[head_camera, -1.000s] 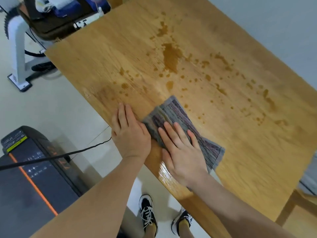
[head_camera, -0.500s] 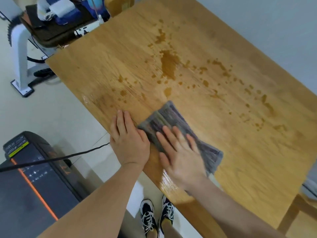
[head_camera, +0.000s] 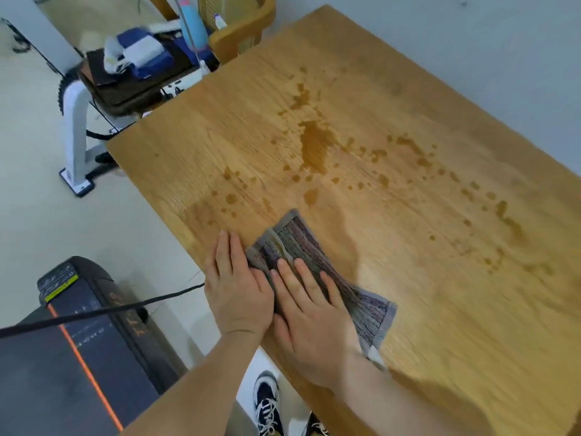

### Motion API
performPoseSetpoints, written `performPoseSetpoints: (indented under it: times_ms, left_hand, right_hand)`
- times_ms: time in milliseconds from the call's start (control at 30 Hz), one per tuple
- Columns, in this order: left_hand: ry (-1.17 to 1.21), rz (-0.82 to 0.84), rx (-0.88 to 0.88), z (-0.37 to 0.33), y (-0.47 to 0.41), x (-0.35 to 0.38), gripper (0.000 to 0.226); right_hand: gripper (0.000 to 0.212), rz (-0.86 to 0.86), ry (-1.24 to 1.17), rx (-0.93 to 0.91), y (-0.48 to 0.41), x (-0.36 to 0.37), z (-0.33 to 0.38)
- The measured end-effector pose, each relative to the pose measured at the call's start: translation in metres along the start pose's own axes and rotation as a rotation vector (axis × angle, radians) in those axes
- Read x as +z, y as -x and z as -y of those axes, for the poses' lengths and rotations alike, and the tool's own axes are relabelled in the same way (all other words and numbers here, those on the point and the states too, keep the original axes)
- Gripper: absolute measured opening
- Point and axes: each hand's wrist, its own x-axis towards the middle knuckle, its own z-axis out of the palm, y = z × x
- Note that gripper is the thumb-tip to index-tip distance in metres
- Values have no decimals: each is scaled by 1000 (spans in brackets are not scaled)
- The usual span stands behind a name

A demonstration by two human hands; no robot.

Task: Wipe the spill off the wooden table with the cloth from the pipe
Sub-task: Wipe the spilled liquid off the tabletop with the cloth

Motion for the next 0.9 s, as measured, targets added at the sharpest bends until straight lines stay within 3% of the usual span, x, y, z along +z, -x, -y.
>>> performPoseSetpoints:
  times_ms: [100,200,267,467,600,767,900]
  left_hand:
    - [19,-15,7,-1,-1,0,59]
    - [16,-9,-19,2,-3,5,58]
    - [36,25,-33,3,0,3,58]
    - [146,103,198,46,-31,-26,47]
    - [235,31,105,78,-106,-48,35]
    - [98,11,159,83,-152,-44,40]
    - [7,90,401,80,-160,-37,37]
  right_hand:
    - [57,15,56,-26,-9,-14,-59]
    - [60,-4,40,320,-22,-30,-91]
    - [62,-9,40,421,-24,-22,-64]
    - [57,-5,1,85,-40,2,41]
    - [54,-34,-25,-41,-100,4,78]
    - [56,-31,-66,-17,-165,-5,87]
    - [54,-50,-23,157,-153,-15,41]
